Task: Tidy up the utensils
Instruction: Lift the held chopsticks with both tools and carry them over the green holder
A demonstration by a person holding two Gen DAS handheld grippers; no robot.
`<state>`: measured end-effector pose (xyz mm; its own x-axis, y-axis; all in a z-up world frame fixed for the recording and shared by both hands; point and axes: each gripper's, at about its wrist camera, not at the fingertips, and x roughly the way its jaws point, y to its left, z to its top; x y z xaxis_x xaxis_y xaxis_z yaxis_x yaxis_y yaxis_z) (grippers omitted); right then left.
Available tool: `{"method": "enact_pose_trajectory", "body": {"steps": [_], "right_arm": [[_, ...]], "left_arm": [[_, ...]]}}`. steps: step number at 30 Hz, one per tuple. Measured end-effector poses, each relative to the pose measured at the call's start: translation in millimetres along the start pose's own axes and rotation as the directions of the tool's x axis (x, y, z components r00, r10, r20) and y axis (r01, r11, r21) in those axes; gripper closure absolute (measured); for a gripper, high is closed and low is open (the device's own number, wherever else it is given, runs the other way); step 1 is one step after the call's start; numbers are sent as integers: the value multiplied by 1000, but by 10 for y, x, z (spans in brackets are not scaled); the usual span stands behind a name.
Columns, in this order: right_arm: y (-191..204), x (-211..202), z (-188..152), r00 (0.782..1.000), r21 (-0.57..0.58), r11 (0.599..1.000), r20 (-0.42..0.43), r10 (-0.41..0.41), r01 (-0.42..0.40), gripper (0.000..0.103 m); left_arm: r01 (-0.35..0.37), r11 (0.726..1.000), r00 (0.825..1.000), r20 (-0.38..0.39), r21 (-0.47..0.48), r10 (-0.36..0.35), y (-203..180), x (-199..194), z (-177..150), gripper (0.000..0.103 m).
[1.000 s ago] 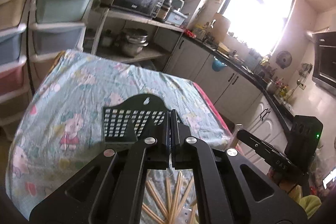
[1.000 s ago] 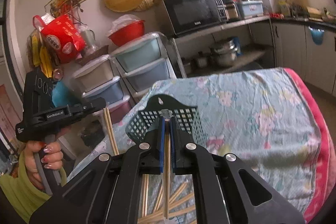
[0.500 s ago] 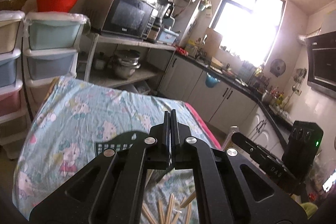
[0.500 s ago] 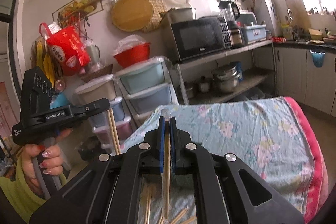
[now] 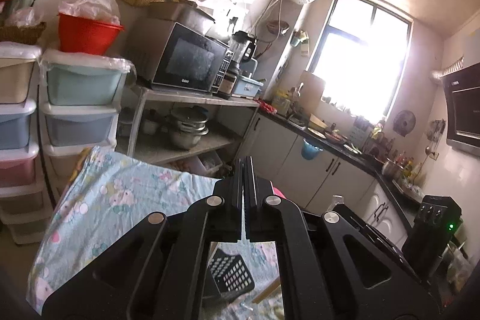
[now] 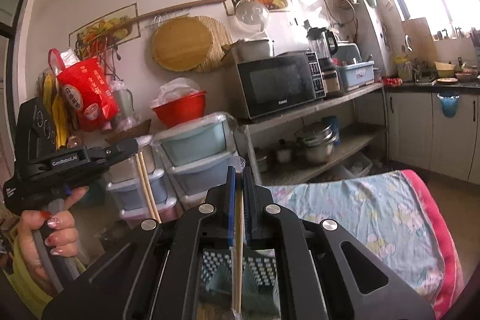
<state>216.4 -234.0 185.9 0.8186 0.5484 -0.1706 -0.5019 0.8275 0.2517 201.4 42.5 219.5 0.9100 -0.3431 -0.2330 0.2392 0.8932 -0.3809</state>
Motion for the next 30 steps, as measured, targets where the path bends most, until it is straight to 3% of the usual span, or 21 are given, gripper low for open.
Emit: {"method": "enact_pose_trajectory", "body": {"steps": [11, 30], "right_arm": [[-41, 284, 106, 998, -18, 998, 37, -58, 59, 98], [-188, 559, -273, 995, 17, 995, -14, -98, 99, 97]], "left_arm": [[-41, 999, 998, 54, 6, 40, 109, 173, 102, 103], [-49, 999, 999, -25, -20, 48, 463, 492, -369, 103]]}}
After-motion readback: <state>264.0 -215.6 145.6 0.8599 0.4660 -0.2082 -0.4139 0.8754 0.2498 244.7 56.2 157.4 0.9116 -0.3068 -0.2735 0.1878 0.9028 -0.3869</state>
